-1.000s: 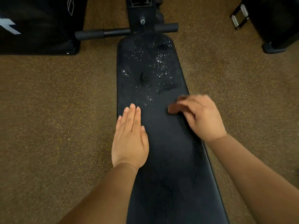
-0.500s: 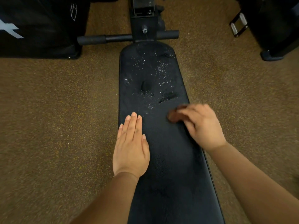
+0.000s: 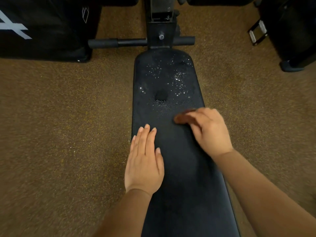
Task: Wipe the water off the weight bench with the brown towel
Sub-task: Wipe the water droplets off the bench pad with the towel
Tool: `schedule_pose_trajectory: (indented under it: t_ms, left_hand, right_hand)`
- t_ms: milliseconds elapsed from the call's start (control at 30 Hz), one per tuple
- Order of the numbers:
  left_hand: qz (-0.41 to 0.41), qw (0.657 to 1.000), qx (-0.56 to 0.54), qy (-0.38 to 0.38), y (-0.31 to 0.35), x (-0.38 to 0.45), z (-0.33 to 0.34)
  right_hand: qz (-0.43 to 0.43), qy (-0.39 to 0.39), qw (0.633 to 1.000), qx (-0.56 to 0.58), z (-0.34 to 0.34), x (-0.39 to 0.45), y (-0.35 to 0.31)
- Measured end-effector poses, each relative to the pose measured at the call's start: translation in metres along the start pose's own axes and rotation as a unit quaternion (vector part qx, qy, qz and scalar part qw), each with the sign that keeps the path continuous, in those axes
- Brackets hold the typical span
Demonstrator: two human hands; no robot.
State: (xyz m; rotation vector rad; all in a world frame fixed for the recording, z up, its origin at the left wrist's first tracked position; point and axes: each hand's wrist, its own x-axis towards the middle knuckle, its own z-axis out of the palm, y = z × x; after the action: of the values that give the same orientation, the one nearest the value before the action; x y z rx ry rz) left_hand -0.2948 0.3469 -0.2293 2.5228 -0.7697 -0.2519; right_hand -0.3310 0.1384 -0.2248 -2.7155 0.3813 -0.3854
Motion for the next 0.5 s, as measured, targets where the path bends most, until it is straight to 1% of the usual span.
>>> schedule_pose_trajectory:
  t_ms: [67, 100, 133, 167, 233, 300, 333, 367, 433, 500]
  left_hand:
    - [-0.003, 1.000, -0.004, 0.001, 0.000, 0.000, 0.000]
    - [-0.004, 1.000, -0.008, 0.003, 0.000, -0.001, 0.000]
    - [-0.007, 1.000, -0.012, 0.005, 0.001, -0.001, 0.000]
    - [-0.011, 1.000, -0.016, 0.007, 0.001, -0.002, 0.000]
    - [-0.016, 0.999, -0.025, 0.014, 0.000, -0.003, 0.000]
    - [-0.023, 0.999, -0.041, 0.023, 0.000, -0.003, -0.001]
    - [-0.025, 0.998, -0.048, 0.026, 0.000, -0.003, -0.002]
    - [-0.027, 0.998, -0.054, 0.029, 0.001, -0.002, -0.002]
    - [-0.026, 0.997, -0.060, 0.035, 0.001, -0.003, -0.003]
    - [-0.025, 0.997, -0.068, 0.040, 0.001, -0.003, -0.002]
  right_hand:
    - [0.085, 0.045, 0.995, 0.000, 0.013, 0.016, -0.012]
    - [0.114, 0.058, 0.992, 0.003, 0.022, 0.022, -0.023]
    - [0.120, 0.051, 0.991, 0.010, 0.030, 0.024, -0.036]
    - [0.103, 0.028, 0.994, 0.019, 0.035, 0.021, -0.049]
    - [0.027, -0.021, 0.999, 0.030, 0.033, 0.000, -0.060]
    - [-0.042, -0.055, 0.997, 0.025, 0.017, -0.021, -0.047]
    - [-0.060, -0.061, 0.996, 0.015, 0.008, -0.026, -0.034]
    - [-0.060, -0.060, 0.996, 0.004, 0.001, -0.028, -0.021]
    - [-0.010, -0.036, 0.999, -0.014, -0.006, -0.018, -0.002]
    - [0.076, 0.012, 0.997, -0.013, 0.002, 0.002, -0.005]
